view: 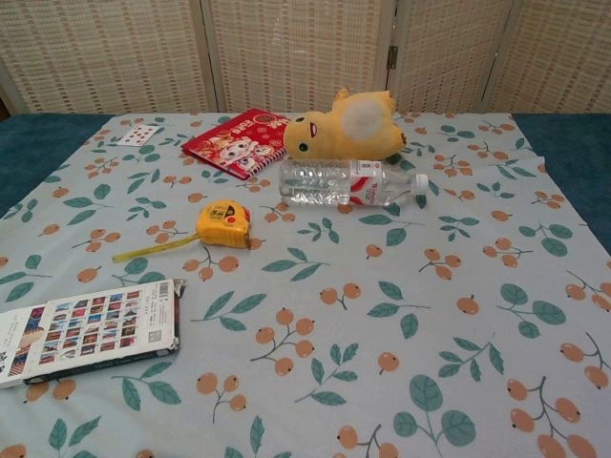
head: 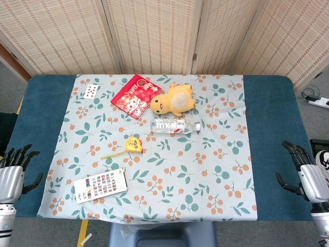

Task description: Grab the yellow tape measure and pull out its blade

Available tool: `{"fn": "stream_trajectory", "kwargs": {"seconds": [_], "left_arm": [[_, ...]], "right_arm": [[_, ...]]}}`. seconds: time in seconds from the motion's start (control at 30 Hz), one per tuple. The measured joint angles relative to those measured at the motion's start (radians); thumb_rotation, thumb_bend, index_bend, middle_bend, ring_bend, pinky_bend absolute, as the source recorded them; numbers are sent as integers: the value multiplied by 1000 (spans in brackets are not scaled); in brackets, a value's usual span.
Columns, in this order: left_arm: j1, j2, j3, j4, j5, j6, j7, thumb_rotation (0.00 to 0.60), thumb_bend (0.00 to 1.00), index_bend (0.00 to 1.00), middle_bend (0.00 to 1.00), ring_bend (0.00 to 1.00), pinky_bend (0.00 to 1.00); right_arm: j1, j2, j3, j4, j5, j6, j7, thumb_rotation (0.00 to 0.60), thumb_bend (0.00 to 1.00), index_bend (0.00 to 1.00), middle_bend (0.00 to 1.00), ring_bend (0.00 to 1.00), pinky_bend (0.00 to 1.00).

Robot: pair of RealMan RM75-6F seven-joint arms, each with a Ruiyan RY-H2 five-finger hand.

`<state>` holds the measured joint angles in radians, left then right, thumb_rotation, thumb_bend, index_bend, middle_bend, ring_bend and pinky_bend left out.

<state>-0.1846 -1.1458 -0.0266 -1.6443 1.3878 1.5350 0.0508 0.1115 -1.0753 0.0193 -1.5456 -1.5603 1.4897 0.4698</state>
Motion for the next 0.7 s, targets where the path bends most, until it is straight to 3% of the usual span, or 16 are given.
{"fn": "stream_trajectory", "kwargs": {"seconds": [0.7], "left_arm": [[-4, -21, -31, -10, 48, -40, 18, 600, 392, 277, 147, 157, 0]], "right_arm": [[-20, 6, 18, -38, -7, 39, -51, 600, 454, 94, 61, 102, 0]]}}
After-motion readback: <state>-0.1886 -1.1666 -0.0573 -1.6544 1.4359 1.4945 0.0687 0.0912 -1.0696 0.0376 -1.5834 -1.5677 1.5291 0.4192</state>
